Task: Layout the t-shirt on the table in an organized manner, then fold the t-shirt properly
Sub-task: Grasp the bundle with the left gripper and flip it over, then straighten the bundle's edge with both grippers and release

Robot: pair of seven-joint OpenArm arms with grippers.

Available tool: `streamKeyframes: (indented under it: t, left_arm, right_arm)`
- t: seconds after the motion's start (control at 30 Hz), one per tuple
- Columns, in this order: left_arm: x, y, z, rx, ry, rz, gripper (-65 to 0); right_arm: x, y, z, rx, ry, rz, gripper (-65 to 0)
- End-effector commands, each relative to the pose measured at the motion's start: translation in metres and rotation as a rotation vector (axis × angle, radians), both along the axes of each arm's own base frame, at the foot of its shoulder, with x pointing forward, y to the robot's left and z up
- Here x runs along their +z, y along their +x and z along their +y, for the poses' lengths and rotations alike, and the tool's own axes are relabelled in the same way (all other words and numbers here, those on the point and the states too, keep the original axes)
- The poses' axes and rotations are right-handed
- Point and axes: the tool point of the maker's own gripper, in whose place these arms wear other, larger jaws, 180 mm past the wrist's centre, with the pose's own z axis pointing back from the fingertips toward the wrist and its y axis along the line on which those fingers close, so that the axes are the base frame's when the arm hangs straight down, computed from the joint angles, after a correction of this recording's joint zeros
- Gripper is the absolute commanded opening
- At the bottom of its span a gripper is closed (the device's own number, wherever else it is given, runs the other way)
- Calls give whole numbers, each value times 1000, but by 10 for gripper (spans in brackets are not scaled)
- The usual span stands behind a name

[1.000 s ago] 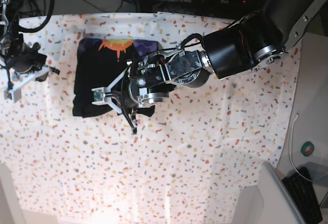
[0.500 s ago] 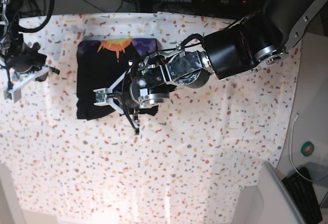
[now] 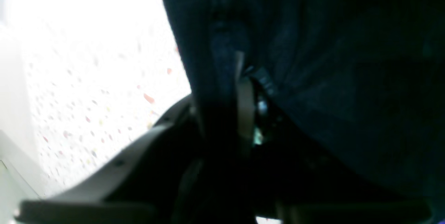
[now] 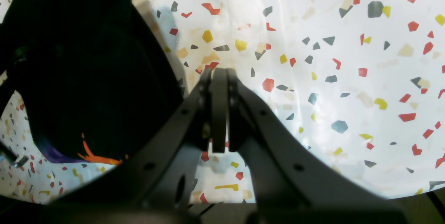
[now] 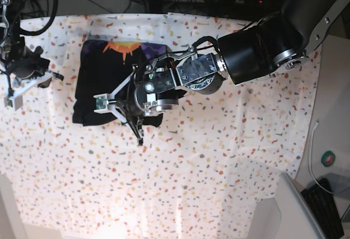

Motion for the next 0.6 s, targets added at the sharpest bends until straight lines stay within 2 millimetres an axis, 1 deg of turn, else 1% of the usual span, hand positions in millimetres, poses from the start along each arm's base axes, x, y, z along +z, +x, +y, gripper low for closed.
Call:
streamKeyframes:
  t: [0.0, 0.1, 0.17, 0.27, 0.3, 0.37, 0.4, 0.43, 0.47, 0.5, 0.53, 0.57]
  left_arm:
    - [21, 13, -8, 6, -20, -47, -444]
    - [32, 18, -9, 12, -9, -66, -341]
    - [31, 19, -6, 21, 6, -66, -285]
    - [34, 20, -6, 27, -1, -69, -232]
    - [39, 25, -5, 49, -23, -68, -222]
    - [65, 37, -8, 112, -123, -76, -217]
    - [78, 40, -6, 145, -178, -77, -219]
    - [94, 45, -2, 182, -241, -87, -222]
    - [116, 46, -1, 211, -320, -100, -224]
    - [128, 41, 3, 245, -390, -95, -230]
    - [140, 36, 10, 284, -457, -93, -262]
    - [145, 29, 19, 320, -502, -83, -337]
  right_arm:
    - [11, 9, -4, 8, -14, -44, -650]
    - [11, 9, -4, 8, -14, -44, -650]
    - [11, 9, -4, 8, -14, -44, -650]
    - [11, 9, -4, 8, -14, -44, -650]
    - [11, 9, -4, 8, -14, -44, -650]
    - [10, 9, -3, 11, -14, -44, -650]
    - [10, 8, -3, 14, -14, -41, -650]
    - [10, 7, -2, 16, -14, -43, -650]
    - [11, 7, -1, 20, -14, -45, -650]
    - [10, 4, 0, 23, -12, -40, -650]
    - [13, 1, 3, 33, -12, -45, -650]
    - [18, -1, 6, 44, -15, -55, -650]
